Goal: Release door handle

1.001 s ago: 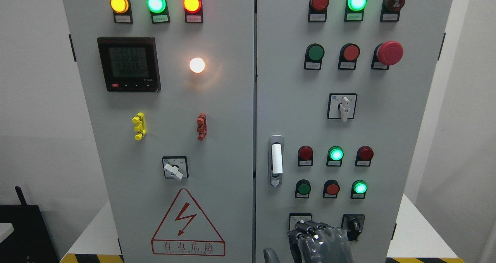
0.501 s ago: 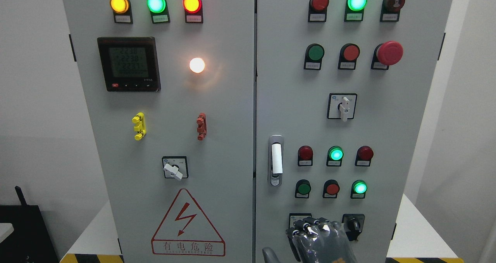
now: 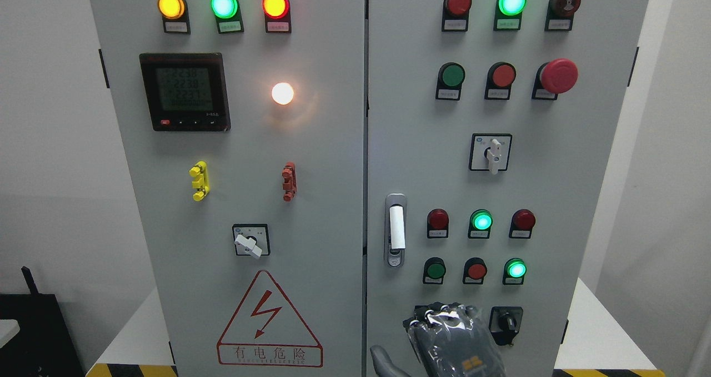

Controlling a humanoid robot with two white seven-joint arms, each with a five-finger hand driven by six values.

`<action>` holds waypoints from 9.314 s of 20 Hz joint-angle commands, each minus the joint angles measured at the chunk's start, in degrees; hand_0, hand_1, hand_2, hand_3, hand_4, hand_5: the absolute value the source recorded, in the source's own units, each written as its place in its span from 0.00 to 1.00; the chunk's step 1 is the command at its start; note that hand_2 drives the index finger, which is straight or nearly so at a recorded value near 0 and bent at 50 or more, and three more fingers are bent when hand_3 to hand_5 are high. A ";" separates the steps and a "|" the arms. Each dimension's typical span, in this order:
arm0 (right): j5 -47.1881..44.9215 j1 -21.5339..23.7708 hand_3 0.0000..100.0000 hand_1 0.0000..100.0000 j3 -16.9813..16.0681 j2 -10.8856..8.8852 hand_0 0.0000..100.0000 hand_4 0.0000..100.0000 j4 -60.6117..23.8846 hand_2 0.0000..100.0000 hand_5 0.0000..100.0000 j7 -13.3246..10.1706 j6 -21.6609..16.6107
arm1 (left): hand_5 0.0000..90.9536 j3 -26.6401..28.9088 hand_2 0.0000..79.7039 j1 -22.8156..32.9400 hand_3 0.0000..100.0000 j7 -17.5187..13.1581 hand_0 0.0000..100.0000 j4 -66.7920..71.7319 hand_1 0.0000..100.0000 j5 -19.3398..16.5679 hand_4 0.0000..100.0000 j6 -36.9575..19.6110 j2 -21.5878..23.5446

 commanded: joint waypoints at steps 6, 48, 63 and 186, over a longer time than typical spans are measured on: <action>2.39 -0.35 1.00 0.00 -1.80 5.79 0.38 1.00 -0.57 1.00 0.96 -0.24 0.99 | 0.00 0.00 0.00 0.00 0.00 0.05 0.12 -1.76 0.39 -0.04 0.00 0.01 0.00; 3.35 -10.28 1.00 0.00 -1.62 5.79 0.39 1.00 8.66 1.00 0.96 2.22 10.66 | 0.00 0.00 0.00 0.00 0.00 0.05 0.12 -1.76 0.39 -0.04 0.00 0.01 0.00; 3.35 -12.65 1.00 0.00 -1.44 5.88 0.39 1.00 9.27 1.00 0.96 3.89 10.92 | 0.00 0.00 0.00 0.00 0.00 0.05 0.12 -1.76 0.39 -0.04 0.00 0.01 0.00; 3.09 -15.38 1.00 0.00 -1.36 6.23 0.56 1.00 10.41 1.00 0.95 6.88 15.32 | 0.00 0.00 0.00 0.00 0.00 0.05 0.12 -1.76 0.39 -0.04 0.00 0.01 0.00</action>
